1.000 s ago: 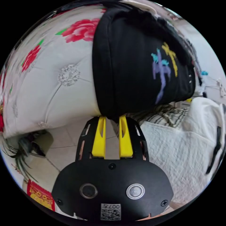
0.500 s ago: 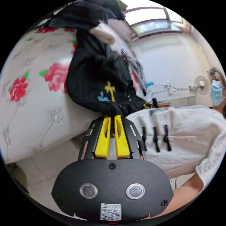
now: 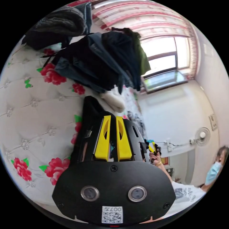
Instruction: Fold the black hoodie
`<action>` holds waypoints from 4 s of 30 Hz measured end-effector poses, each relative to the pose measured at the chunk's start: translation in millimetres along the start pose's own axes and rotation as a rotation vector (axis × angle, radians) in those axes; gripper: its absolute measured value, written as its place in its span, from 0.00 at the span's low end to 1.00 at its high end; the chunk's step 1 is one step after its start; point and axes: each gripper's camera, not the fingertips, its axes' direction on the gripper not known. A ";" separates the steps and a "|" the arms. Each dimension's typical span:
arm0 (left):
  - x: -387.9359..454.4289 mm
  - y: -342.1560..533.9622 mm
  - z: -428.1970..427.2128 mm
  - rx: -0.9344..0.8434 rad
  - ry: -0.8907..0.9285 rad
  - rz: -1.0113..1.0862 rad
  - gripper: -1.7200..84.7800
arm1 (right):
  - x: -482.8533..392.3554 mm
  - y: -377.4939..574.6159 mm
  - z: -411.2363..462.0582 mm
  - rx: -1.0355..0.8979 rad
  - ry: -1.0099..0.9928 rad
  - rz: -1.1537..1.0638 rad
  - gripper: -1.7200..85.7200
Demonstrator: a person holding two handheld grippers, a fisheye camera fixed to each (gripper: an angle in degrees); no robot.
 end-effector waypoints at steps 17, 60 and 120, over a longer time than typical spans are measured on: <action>84.7 118.7 109.9 -0.258 -0.156 0.464 0.12 | 92.1 111.9 -52.8 0.046 0.247 0.101 0.16; 121.3 272.4 270.8 -0.558 -0.320 0.912 0.06 | -114.3 252.6 130.6 -0.333 0.394 -0.587 0.03; 26.5 166.6 445.3 -0.864 -0.068 0.643 0.12 | 342.0 72.6 58.4 -0.102 -0.121 0.231 0.16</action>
